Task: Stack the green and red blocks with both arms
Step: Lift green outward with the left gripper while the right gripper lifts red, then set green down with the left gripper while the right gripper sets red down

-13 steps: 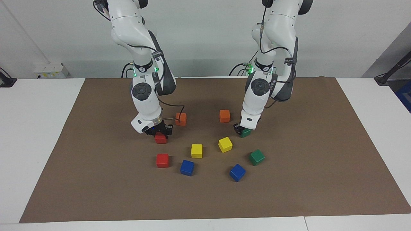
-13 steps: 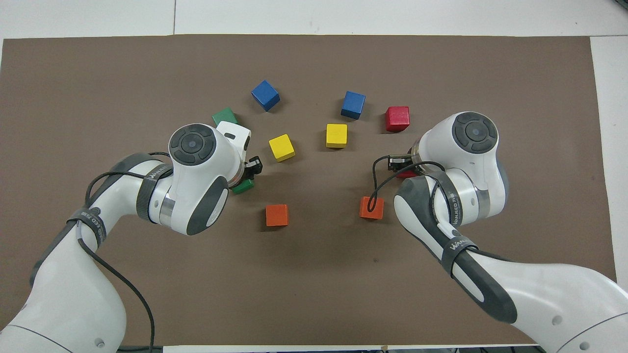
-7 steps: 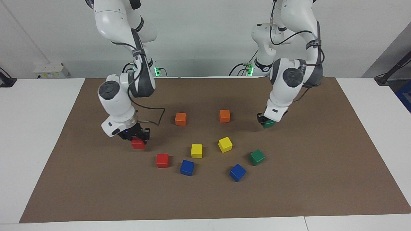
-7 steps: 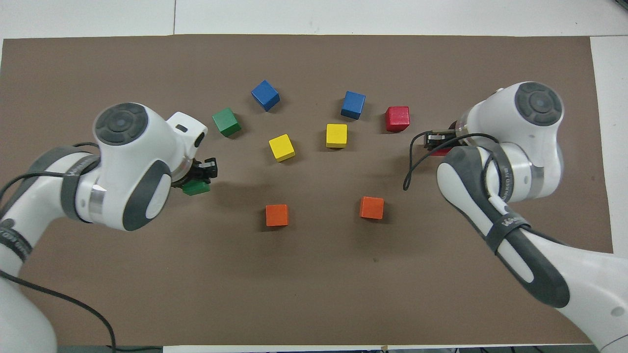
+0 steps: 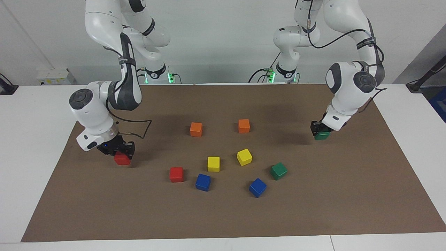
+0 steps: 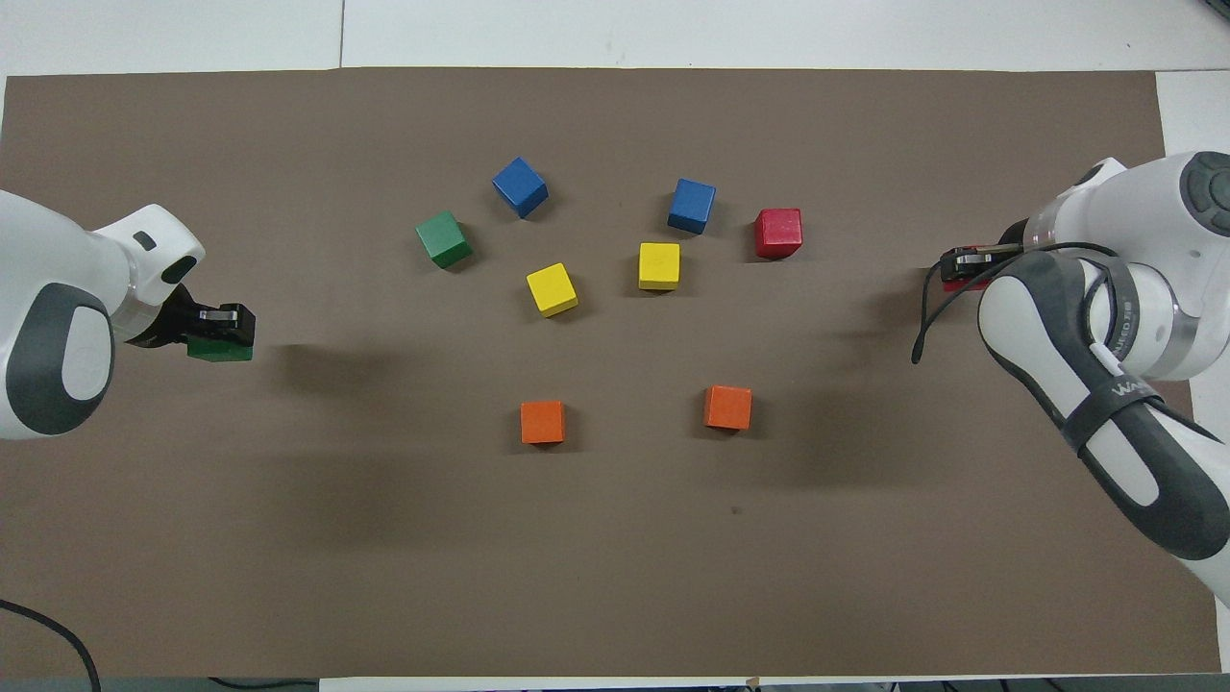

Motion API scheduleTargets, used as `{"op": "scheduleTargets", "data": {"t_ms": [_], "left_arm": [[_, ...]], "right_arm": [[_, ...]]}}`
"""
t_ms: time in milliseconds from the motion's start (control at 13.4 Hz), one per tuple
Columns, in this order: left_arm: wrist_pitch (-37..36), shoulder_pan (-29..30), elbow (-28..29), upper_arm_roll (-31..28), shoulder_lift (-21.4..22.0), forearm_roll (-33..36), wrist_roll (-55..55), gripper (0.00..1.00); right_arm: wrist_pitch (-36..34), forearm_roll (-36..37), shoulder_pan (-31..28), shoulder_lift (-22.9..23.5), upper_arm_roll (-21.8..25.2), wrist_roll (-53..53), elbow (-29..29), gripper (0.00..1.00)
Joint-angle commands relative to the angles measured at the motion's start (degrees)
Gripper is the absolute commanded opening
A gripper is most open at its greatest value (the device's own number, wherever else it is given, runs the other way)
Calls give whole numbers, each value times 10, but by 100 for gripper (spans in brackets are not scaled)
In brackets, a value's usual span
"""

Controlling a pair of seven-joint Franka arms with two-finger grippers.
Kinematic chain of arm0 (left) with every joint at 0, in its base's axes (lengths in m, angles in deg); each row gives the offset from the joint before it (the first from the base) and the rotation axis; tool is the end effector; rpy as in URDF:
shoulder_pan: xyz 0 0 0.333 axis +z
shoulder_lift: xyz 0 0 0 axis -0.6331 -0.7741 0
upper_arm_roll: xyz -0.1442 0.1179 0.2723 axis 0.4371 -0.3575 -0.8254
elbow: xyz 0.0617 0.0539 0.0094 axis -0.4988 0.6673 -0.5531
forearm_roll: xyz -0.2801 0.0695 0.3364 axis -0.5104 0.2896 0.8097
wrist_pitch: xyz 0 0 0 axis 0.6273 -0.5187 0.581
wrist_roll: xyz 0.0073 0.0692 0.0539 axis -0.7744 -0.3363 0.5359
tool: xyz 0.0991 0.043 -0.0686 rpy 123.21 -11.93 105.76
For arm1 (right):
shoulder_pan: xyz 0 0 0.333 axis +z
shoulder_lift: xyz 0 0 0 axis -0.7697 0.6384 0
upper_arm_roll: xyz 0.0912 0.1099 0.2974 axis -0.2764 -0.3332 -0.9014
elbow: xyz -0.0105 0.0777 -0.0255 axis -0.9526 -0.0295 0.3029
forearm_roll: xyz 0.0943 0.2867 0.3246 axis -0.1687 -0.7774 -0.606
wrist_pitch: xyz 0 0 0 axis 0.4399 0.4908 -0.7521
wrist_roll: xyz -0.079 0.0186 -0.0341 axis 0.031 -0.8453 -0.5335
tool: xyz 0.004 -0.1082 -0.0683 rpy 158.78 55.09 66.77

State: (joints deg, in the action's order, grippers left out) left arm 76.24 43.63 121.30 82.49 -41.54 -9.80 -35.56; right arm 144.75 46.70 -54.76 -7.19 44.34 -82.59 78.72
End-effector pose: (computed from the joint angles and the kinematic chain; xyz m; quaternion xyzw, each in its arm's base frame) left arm 0.6142 0.0054 0.3517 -0.9990 0.0326 0.0303 0.0065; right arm 0.6671 -0.0498 0.2886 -0.9995 -0.0004 -0.0288 0.0103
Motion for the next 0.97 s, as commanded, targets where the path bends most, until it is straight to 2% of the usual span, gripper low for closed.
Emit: {"op": "scheduleTargets", "data": {"t_ms": [0, 299, 597, 672, 746, 896], "left_arm": [[30, 12, 12, 8, -1, 6, -25, 0], [86, 10, 6, 8, -33, 6, -26, 0], [97, 8, 5, 7, -55, 7, -28, 0], [108, 8, 5, 7, -62, 7, -28, 0], [116, 8, 5, 7, -69, 7, -28, 0], [118, 12, 3, 8, -71, 7, -35, 0]], "right_arm": [[29, 7, -8, 13, -6, -31, 4, 0], [28, 7, -4, 19, -6, -60, 12, 0], [29, 7, -3, 14, -6, -67, 27, 0], [30, 7, -3, 14, -6, -66, 27, 13], [30, 7, -3, 13, -6, -60, 27, 99], [23, 7, -8, 13, -6, -63, 23, 100]]}}
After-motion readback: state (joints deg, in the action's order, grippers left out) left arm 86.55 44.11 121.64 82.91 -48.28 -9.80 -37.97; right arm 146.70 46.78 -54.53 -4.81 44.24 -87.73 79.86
